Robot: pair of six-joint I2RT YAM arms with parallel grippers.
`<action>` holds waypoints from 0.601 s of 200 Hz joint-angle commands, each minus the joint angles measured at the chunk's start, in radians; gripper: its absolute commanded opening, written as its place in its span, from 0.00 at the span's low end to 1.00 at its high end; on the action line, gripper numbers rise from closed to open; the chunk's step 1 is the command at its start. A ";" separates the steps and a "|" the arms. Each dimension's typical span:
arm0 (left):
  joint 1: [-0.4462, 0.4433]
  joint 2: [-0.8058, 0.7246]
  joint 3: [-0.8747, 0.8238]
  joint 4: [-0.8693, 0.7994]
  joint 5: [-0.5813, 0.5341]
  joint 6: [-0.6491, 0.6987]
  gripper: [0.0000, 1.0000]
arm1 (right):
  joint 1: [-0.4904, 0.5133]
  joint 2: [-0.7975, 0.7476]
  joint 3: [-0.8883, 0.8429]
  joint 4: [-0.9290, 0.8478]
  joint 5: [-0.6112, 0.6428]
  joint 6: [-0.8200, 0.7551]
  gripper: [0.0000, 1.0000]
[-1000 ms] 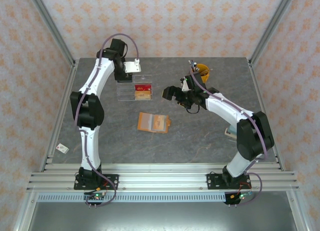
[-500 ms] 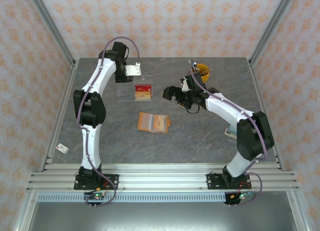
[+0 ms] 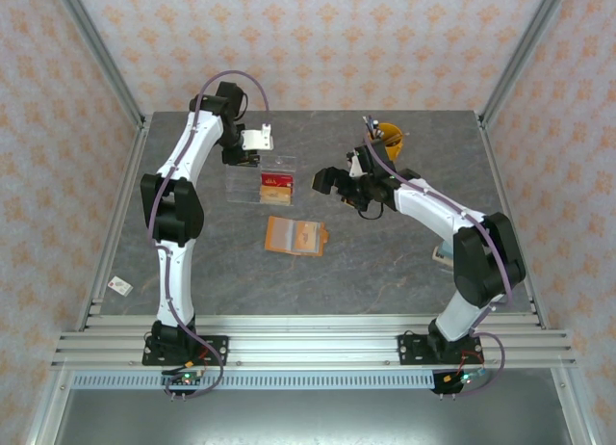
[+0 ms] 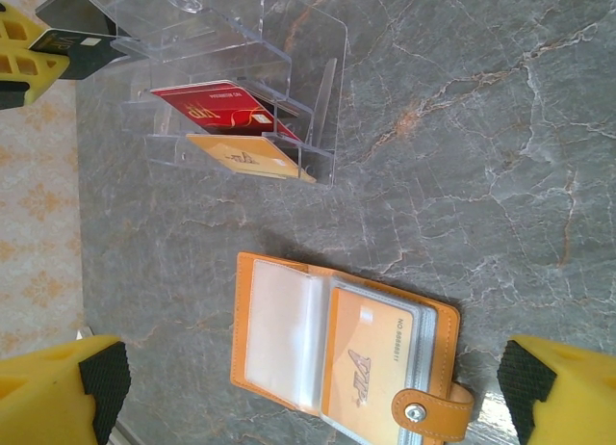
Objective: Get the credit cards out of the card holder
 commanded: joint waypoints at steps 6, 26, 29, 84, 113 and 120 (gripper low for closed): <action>-0.005 -0.036 0.035 -0.031 -0.015 0.028 0.00 | -0.002 0.006 0.017 0.006 -0.007 0.013 0.99; -0.014 -0.040 0.040 -0.017 -0.046 0.043 0.00 | -0.002 0.005 0.017 0.005 -0.007 0.014 0.99; -0.016 -0.040 0.042 -0.016 -0.050 0.045 0.00 | -0.002 0.006 0.017 0.005 -0.006 0.013 0.99; -0.022 -0.029 0.059 -0.011 -0.065 0.071 0.00 | -0.002 0.005 0.012 0.002 -0.005 0.016 0.99; -0.022 -0.010 0.063 -0.002 -0.098 0.072 0.00 | -0.002 0.006 0.008 0.003 -0.005 0.017 0.99; -0.022 -0.006 0.063 0.000 -0.104 0.074 0.00 | -0.002 0.005 0.007 0.002 -0.005 0.017 0.99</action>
